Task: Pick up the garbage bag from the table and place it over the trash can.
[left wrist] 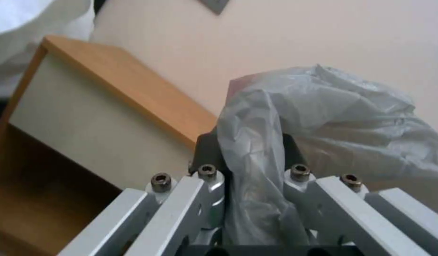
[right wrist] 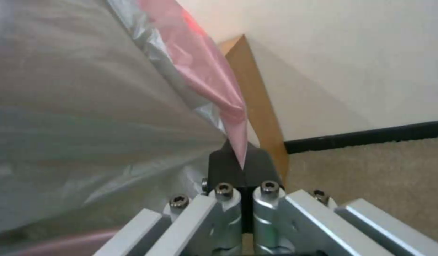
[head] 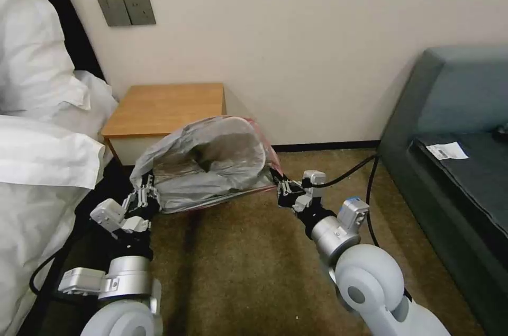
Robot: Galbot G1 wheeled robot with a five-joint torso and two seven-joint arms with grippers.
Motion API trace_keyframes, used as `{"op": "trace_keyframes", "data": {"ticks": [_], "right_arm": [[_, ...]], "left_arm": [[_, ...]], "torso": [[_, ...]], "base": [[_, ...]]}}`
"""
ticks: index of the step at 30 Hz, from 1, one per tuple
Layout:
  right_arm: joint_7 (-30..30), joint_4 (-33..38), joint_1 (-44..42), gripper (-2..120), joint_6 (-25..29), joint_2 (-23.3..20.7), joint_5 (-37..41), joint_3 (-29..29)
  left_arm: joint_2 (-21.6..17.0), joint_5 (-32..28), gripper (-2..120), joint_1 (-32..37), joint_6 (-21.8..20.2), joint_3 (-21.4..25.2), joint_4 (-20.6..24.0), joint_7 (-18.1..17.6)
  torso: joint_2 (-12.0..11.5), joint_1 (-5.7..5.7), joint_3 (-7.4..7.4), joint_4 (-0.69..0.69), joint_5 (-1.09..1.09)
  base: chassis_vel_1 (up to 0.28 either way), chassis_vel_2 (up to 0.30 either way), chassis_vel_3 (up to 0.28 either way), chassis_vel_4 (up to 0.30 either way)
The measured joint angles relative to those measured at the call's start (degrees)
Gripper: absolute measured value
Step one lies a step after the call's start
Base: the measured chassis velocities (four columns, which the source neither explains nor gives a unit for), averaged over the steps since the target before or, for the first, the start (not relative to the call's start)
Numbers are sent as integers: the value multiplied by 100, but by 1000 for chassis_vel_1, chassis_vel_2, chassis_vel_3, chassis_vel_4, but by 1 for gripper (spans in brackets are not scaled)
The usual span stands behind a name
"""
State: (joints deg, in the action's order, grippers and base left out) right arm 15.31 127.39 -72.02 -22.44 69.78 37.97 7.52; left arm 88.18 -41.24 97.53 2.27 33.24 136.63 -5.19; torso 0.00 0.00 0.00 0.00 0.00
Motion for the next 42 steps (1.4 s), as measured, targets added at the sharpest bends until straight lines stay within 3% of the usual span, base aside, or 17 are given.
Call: {"op": "trace_keyframes", "data": {"ticks": [20,34,42], "right_arm": [[-134,-653,126,0,374,52,-644,51],[-236,-918,161,0,489,67,-901,101],[-641,-1006,-43,2,949,55,-1652,110]], "left_arm": [[-51,-589,11,202,-383,-313,341,-132],[-62,-925,12,179,-537,-263,467,-300],[-20,-914,12,-2,-576,-37,376,-487]], "torso": [[0,0,0,0,0],[0,0,0,0,0],[0,0,0,0,-1]], "base": [[0,0,0,0],[0,0,0,0],[0,0,0,0]]}}
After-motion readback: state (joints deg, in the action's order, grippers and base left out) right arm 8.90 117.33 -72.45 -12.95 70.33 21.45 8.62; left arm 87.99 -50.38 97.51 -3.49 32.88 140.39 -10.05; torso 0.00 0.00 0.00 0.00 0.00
